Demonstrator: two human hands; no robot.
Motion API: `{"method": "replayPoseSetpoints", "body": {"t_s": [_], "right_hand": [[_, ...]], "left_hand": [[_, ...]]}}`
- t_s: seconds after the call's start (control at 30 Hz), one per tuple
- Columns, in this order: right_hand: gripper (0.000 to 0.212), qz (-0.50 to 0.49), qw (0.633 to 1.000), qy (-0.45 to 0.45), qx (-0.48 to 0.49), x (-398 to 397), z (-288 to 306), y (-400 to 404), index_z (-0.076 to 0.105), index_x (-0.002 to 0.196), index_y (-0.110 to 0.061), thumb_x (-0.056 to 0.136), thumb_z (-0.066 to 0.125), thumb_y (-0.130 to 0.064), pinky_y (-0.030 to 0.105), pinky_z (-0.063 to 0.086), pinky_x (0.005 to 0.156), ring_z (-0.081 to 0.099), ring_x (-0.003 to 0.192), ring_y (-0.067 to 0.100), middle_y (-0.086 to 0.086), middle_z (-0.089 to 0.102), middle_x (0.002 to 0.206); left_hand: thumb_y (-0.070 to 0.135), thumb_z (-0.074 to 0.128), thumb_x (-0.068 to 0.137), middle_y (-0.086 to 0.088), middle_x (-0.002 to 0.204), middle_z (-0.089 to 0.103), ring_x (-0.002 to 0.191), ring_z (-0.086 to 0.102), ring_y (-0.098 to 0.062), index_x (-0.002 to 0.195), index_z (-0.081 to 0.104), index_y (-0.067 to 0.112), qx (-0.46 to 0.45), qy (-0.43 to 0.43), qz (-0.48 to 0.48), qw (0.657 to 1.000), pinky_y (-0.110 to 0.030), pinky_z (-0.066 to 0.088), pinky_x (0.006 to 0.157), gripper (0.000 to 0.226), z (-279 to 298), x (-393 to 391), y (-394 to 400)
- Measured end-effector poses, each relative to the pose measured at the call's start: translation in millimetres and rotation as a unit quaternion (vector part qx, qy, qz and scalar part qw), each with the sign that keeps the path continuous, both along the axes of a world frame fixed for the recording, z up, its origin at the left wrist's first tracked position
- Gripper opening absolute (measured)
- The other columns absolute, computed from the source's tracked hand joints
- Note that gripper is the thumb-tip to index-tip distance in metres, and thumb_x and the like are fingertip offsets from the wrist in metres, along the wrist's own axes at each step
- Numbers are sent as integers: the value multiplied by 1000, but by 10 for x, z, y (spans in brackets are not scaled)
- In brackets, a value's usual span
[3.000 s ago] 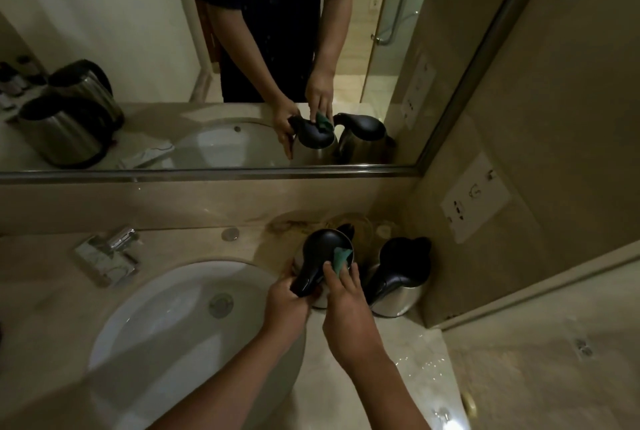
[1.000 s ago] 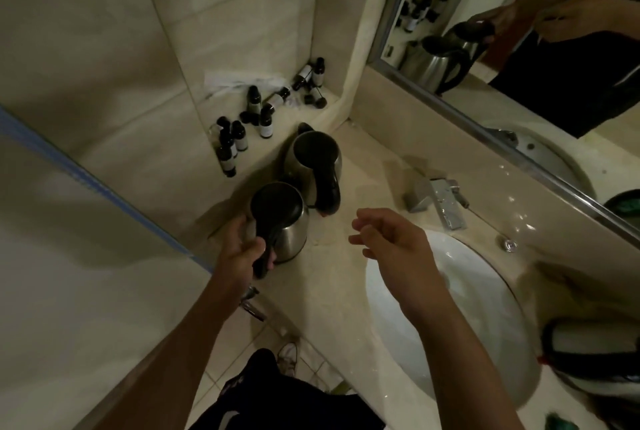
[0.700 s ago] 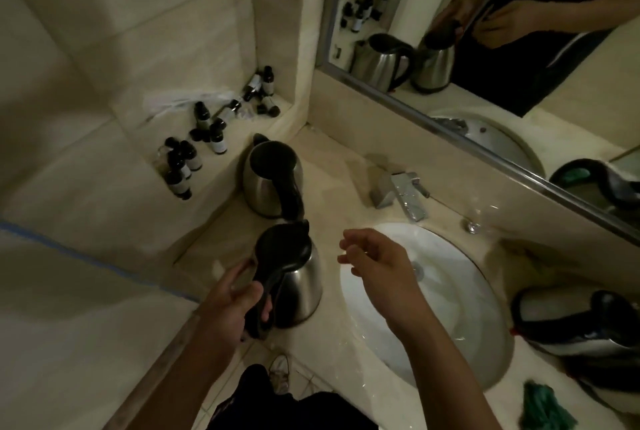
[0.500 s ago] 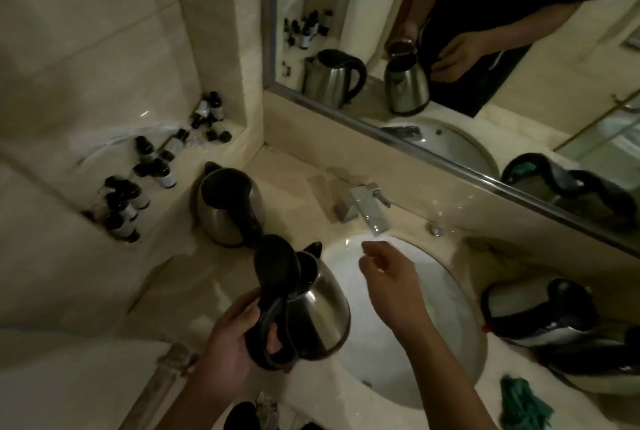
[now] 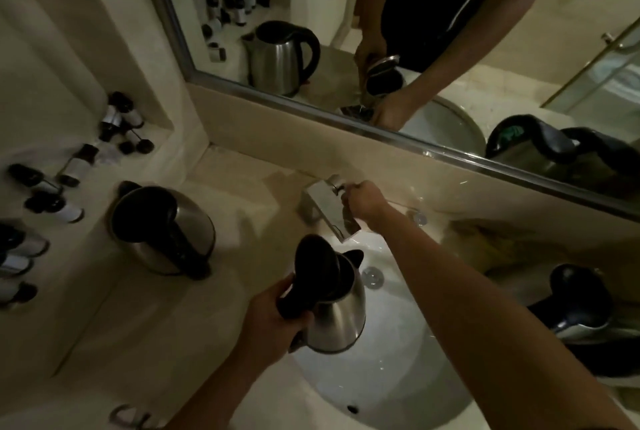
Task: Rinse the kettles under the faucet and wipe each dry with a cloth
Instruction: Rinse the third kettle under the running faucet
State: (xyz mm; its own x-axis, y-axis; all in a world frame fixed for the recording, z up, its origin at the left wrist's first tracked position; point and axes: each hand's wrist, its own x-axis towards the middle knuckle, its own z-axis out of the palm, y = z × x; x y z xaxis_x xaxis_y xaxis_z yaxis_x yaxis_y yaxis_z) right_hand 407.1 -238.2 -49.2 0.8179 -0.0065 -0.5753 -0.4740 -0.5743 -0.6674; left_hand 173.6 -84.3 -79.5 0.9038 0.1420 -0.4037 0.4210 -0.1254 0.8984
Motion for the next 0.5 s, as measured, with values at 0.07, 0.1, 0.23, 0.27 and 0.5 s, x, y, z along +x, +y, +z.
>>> {"method": "replayPoseSetpoints", "body": {"t_s": [0.07,0.1,0.23,0.27,0.5], "right_hand": [[14,-23,999,-7,38,94,-53,-2,60,95,-11,103,48,-14,38,56,79,61,85,25,14,63,99],[15,-50,996,-7,69,85,-73,-14,61,93,-10,102,49,-13,35,56,74,61,81,23,12,64,96],[23,-216,968,-38,122,-473,-253,-249,70,97,-6,101,49,-16,33,46,71,65,87,26,7,67,93],[24,-252,963,-52,82,-717,-348,-352,69,105,-5,103,47,-14,35,47,78,64,96,29,8,67,100],[92,-58,987,-17,152,-1542,-857,-438,34,152,-16,71,77,-8,40,56,100,63,122,25,6,62,134]], "left_hand": [[-8,79,77,-7,82,77,69,71,-21,124,69,16,-3,-10,4,1000,-18,55,63,54,-89,92,-41],[-8,80,77,-6,88,77,75,72,-20,124,69,16,-4,-11,6,1000,-22,58,66,54,-152,128,-48],[-1,82,77,5,110,77,106,73,-17,128,67,26,3,-30,3,1000,-40,61,84,59,-370,221,-60],[-4,80,78,10,113,76,109,71,-12,131,64,28,-12,-11,7,1000,-37,61,86,65,-392,274,-69],[16,82,72,20,130,66,123,61,-2,141,56,36,89,-40,-94,991,-23,49,102,76,-662,588,-59]]}}
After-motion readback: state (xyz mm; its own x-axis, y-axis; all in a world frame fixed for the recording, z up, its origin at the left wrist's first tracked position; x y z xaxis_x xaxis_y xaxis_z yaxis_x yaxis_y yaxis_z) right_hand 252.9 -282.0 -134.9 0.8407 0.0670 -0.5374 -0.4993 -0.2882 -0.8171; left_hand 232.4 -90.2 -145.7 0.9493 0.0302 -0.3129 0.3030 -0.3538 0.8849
